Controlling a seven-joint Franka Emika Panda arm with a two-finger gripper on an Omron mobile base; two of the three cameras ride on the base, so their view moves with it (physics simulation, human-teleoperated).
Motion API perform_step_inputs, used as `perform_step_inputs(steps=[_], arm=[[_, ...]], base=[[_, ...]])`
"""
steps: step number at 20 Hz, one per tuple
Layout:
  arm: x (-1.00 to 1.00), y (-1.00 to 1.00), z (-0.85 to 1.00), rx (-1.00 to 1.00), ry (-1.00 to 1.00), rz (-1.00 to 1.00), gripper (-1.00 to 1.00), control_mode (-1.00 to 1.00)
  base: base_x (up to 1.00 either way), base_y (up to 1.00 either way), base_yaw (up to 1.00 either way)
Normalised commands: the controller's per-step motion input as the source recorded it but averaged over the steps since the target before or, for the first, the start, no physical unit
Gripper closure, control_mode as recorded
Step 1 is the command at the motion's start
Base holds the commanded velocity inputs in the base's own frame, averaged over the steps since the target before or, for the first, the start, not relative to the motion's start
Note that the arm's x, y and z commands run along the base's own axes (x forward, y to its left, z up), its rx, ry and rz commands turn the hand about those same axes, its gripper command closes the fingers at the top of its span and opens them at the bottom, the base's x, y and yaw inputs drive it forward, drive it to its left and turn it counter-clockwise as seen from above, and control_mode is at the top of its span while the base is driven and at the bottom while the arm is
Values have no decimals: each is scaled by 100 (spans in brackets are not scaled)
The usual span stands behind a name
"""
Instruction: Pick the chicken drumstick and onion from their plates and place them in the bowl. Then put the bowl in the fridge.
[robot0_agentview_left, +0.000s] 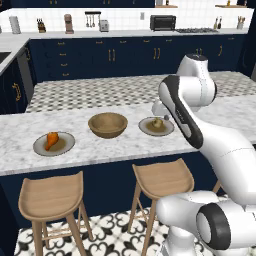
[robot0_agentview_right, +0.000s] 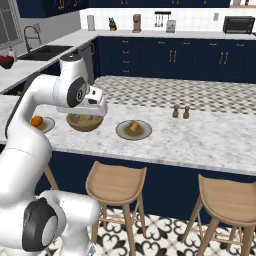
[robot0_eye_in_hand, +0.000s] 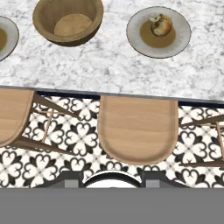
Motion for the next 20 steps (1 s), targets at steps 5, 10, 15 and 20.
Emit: perform_step_inputs(steps=[5, 10, 15, 20], arm=[[-63, -8, -25, -1, -3, 0, -100, -100], [42, -75, -57, 3, -2, 3, -100, -100], [99, -69, -5, 9, 9, 0, -100, -100], [100, -5, -18, 0, 17, -1, -100, -100]], base=[[0, 0, 0], [0, 0, 0], [0, 0, 0], [0, 0, 0]])
